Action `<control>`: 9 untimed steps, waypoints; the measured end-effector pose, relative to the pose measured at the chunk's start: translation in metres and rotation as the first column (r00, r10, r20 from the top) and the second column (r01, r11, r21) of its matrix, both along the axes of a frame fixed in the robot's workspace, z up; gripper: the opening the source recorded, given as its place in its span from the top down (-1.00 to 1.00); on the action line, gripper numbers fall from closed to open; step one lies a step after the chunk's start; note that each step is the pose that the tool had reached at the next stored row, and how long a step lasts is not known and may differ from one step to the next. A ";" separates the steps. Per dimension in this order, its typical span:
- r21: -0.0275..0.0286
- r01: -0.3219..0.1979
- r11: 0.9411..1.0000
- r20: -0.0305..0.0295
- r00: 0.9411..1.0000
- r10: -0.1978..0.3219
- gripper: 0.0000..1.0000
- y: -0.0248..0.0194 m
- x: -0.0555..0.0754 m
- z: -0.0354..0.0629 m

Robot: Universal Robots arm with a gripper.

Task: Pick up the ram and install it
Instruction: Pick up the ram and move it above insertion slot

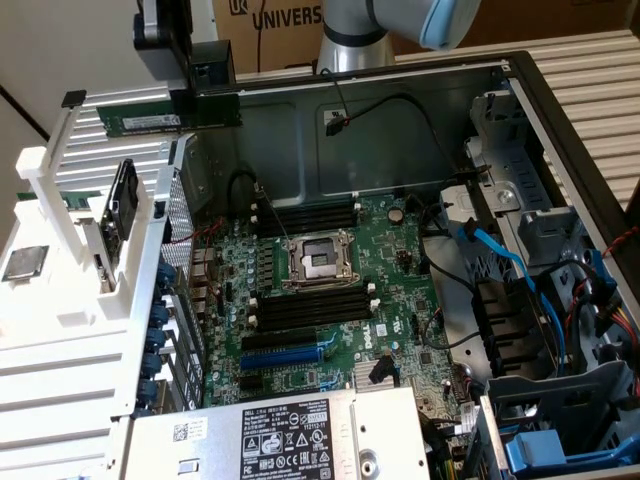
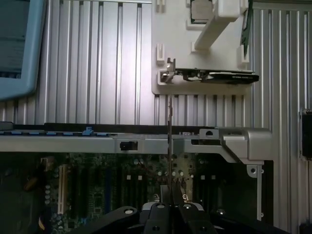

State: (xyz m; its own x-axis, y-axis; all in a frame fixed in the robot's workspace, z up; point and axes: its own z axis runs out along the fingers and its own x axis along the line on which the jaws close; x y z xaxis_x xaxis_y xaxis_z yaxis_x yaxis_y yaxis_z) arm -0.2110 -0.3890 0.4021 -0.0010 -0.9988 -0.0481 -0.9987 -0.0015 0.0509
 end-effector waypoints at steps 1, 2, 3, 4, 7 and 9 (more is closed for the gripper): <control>0.000 0.000 1.000 -0.002 1.000 0.000 0.75 -0.0001 0.004 -0.0001; 0.000 0.000 1.000 -0.005 1.000 0.000 0.75 -0.0002 0.009 -0.0001; 0.000 0.000 1.000 -0.007 1.000 0.000 0.75 -0.0002 0.013 0.0000; 0.000 0.000 1.000 -0.010 1.000 0.000 0.75 -0.0003 0.017 -0.0001; 0.000 0.000 1.000 -0.019 1.000 0.000 0.75 -0.0007 0.029 0.0000; 0.000 0.000 1.000 -0.026 1.000 0.000 0.75 -0.0010 0.036 0.0000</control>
State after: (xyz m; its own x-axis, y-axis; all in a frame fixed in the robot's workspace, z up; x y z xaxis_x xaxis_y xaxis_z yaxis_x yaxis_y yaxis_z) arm -0.1748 -0.3899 0.4020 -0.0022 -0.9988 -0.0482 -0.9971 -0.0015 0.0767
